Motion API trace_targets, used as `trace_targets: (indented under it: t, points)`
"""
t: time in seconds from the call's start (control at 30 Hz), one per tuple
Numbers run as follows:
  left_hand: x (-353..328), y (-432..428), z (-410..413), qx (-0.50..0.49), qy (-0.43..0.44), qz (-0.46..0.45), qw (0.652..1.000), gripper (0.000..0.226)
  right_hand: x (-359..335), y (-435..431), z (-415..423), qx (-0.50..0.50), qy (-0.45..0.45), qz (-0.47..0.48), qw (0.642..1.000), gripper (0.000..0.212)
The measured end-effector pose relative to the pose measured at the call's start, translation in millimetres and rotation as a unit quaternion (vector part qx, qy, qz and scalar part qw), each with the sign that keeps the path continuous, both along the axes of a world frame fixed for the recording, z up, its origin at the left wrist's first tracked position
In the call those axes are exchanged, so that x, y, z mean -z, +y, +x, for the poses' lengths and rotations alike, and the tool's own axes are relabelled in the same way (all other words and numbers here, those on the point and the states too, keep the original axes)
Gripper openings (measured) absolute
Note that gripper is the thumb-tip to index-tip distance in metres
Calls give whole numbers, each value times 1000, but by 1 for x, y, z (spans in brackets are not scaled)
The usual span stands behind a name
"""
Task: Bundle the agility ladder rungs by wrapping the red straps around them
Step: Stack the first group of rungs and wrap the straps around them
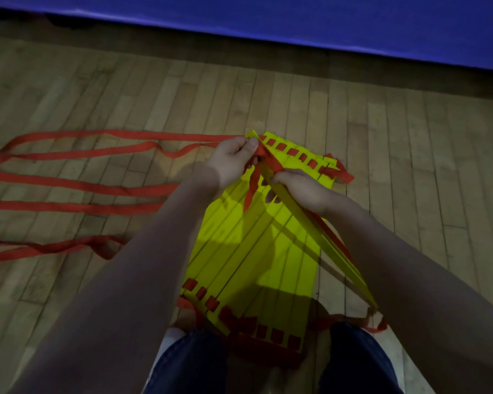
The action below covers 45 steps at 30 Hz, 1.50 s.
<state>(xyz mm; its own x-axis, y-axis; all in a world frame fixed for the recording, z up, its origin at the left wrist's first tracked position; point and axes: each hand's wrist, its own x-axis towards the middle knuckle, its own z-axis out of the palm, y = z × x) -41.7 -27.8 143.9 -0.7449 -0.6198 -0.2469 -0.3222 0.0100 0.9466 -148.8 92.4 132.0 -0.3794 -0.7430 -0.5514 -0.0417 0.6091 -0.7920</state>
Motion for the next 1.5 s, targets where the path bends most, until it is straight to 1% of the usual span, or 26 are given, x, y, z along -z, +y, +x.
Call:
trace_targets:
  t: [0.07,0.17,0.3,0.43,0.53,0.6,0.67,0.73,0.77,0.8,0.9,0.97,1.03,1.1,1.13,1.17,1.2,1.23,1.3,1.37,1.4,1.43,1.47,1.5]
  points:
    - [0,-1,-1,-10,4,16,1000,34,-3,0,0,0,-9,4,1000,23]
    - [-4,2,-2,0,1,13,1000,36,-7,1,2,-29,24,-4,999,12]
    - [-14,1,-2,19,13,-3,1000,36,-8,4,1,9,9,-24,1000,18]
    - [-12,-6,-2,39,-35,-125,991,32,-11,7,-4,43,-6,-7,999,19]
    - [-15,-2,-5,35,-51,-198,978,30,-12,8,-8,32,22,16,999,23]
    - [-17,0,-8,30,-72,-264,961,35,-11,9,-8,40,10,13,999,22]
    - [-16,-1,-8,20,-101,-332,938,40,-12,9,-6,60,-8,2,998,15]
    - [-16,-2,-5,2,-127,-363,923,50,-15,10,-6,74,-18,-6,997,11]
    - [-16,-2,-3,-13,-136,-358,924,54,-17,11,-6,78,-24,-10,997,11]
    - [-17,-2,-3,-33,-135,-331,934,56,-20,11,-6,83,-29,-17,996,10]
    - [-21,0,-5,-80,-86,-197,973,54,-23,10,-8,89,-43,-56,994,17]
    - [-26,5,-7,-74,-57,-106,990,45,-24,10,-7,85,-55,-71,992,14]
    - [-26,11,-8,-50,-23,-3,998,42,-23,11,-8,67,-55,-70,994,9]
    - [-21,15,-10,-32,16,74,997,41,-24,11,-8,35,-30,-40,998,9]
    - [-18,15,-10,-30,22,82,996,41,-25,10,-8,20,-19,-20,999,15]
    - [-17,15,-11,-30,17,73,997,41,-25,9,-9,6,1,1,1000,25]
    - [-16,13,-12,-31,2,50,998,43,-25,6,-10,-8,29,19,999,36]
    - [-16,11,-13,-34,-17,21,999,44,-25,4,-10,-22,62,25,997,44]
    - [-17,6,-15,-48,-50,-23,997,45,-24,1,-6,-4,129,0,992,45]
    - [-20,3,-18,-86,-70,-58,992,43,-22,1,3,38,205,-62,976,54]
    - [-22,2,-20,-108,-84,-75,988,43,-19,2,7,38,249,-86,964,62]
    - [-25,3,-23,-127,-97,-92,983,45,-16,2,12,14,300,-88,950,71]
    - [-29,5,-26,-143,-109,-104,978,46,-12,2,17,-22,357,-69,931,78]
    - [-33,7,-28,-153,-117,-113,975,47,-8,1,21,-53,411,-38,909,80]
